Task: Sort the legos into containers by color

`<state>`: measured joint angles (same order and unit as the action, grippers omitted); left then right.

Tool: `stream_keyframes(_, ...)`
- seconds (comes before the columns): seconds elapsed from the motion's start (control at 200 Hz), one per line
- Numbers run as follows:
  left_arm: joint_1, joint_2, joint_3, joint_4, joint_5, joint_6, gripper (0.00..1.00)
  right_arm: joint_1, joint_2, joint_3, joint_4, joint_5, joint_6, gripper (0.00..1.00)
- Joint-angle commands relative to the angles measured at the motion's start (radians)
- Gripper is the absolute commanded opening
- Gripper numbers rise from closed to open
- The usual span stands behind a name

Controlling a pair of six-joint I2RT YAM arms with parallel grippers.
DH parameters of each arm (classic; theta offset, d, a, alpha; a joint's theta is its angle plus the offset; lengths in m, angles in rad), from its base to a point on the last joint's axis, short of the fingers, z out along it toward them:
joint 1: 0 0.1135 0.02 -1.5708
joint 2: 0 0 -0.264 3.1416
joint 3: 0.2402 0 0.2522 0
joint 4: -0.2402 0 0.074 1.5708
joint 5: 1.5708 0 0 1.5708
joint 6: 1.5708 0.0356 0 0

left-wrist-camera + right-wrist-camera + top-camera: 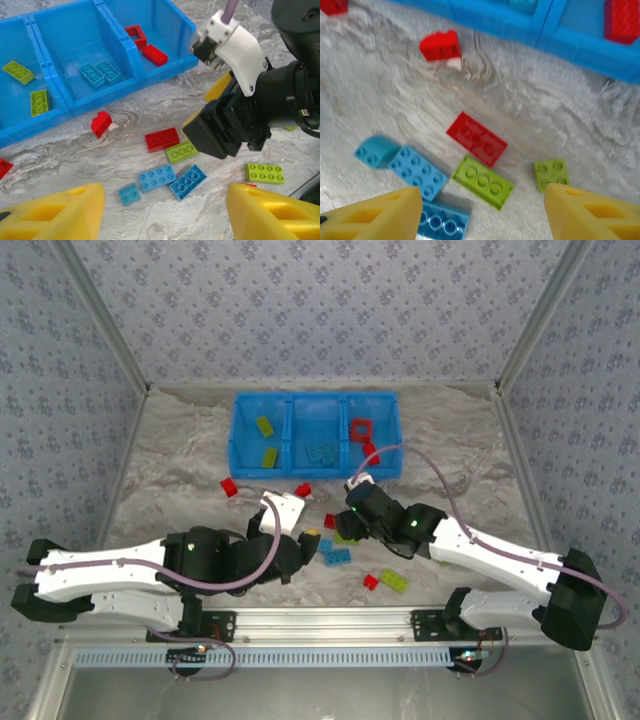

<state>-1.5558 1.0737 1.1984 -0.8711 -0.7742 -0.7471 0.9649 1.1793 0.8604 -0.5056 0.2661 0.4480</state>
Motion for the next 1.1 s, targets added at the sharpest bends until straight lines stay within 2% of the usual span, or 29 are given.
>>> stream_keyframes(0.0,-0.021,-0.017,-0.021,0.008,-0.113,-0.091,0.65,0.008,0.020,0.000,-0.088,-0.037,-0.017,0.69)
stream_keyframes(0.11,-0.021,-0.026,-0.043,0.044,-0.107,-0.086,0.65,0.002,0.065,0.005,-0.058,-0.114,-0.069,0.73)
stream_keyframes(0.255,-0.021,-0.020,-0.036,0.057,-0.111,-0.078,0.65,-0.027,0.239,0.088,-0.055,-0.216,-0.185,0.76)
stream_keyframes(0.51,-0.021,-0.027,-0.040,0.076,-0.088,-0.081,0.66,-0.054,0.476,0.227,-0.055,-0.085,-0.302,0.78)
stream_keyframes(0.72,-0.021,-0.042,-0.051,0.078,-0.071,-0.094,0.66,-0.096,0.568,0.269,-0.054,-0.127,-0.339,0.79)
stream_keyframes(0.934,-0.021,-0.037,-0.044,0.081,-0.074,-0.089,0.67,-0.142,0.610,0.280,-0.037,-0.199,-0.353,0.70)
stream_keyframes(1.099,-0.021,-0.028,-0.044,0.082,-0.067,-0.093,0.67,-0.175,0.642,0.308,-0.035,-0.235,-0.358,0.57)
